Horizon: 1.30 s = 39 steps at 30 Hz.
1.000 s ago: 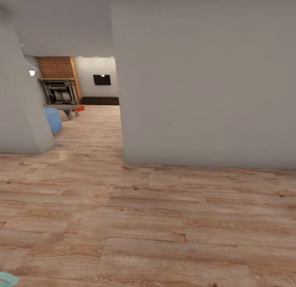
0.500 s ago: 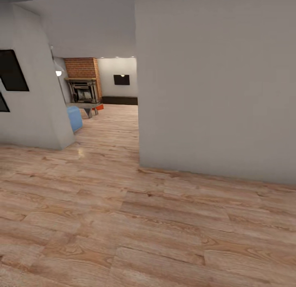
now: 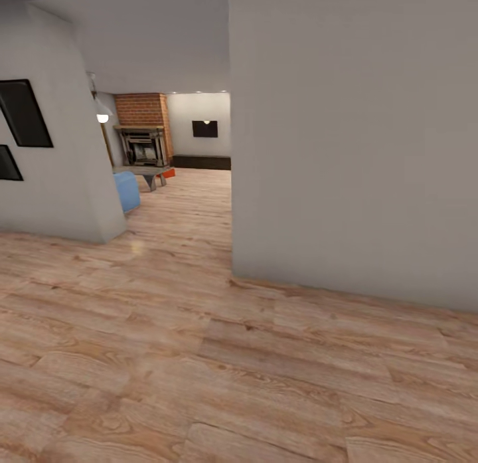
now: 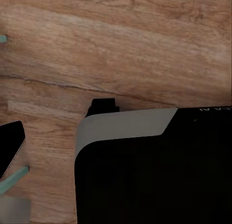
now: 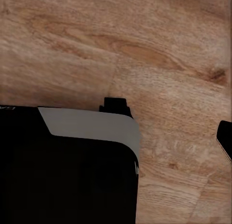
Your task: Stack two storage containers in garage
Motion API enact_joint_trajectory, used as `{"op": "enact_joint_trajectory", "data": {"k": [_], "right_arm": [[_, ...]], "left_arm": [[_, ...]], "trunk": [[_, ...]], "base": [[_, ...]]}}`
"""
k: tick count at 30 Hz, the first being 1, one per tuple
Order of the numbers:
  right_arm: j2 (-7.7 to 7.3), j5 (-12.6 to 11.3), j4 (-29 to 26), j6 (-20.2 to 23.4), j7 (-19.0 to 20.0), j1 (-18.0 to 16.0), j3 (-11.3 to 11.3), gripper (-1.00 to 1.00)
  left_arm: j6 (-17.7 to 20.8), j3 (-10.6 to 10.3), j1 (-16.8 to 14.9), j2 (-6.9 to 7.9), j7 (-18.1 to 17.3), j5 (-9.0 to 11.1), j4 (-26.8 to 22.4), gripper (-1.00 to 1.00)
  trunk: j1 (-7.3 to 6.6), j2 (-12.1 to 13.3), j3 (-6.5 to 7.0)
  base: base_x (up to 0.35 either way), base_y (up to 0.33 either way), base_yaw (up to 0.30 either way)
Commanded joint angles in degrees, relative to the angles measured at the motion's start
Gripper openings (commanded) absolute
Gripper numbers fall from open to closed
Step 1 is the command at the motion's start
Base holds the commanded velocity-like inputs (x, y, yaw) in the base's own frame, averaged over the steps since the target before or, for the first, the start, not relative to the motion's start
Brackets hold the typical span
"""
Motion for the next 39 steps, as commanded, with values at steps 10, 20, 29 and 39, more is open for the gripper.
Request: {"op": "enact_joint_trajectory", "data": {"k": [10,20,29,39], "right_arm": [[0.05,-0.47,0.17,-0.18,-0.07,-0.1,0.49,1.0],[0.13,-0.47,0.17,-0.18,-0.12,-0.06,0.55,1.0],[0.13,-0.47,0.17,-0.18,-0.12,-0.08,0.56,1.0],[0.14,-0.47,0.17,-0.18,-0.09,-0.1,0.56,1.0]], "left_arm": [[-0.21,-0.05,-0.04,-0.01,0.24,-0.16,0.07,1.0],[-0.21,-0.05,-0.04,-0.01,0.24,-0.17,0.07,1.0],[-0.21,-0.05,-0.04,-0.01,0.24,-0.17,0.07,1.0],[-0.21,-0.05,-0.04,-0.01,0.24,-0.18,0.07,1.0]], "trunk": [[0.03,-0.03,-0.06],[0.03,-0.03,-0.06],[0.03,-0.03,-0.06],[0.03,-0.03,-0.06]], "base": [[0.32,0.0,0.0],[0.32,0.0,0.163],[0.32,0.0,0.266],[0.32,0.0,0.268]]}}
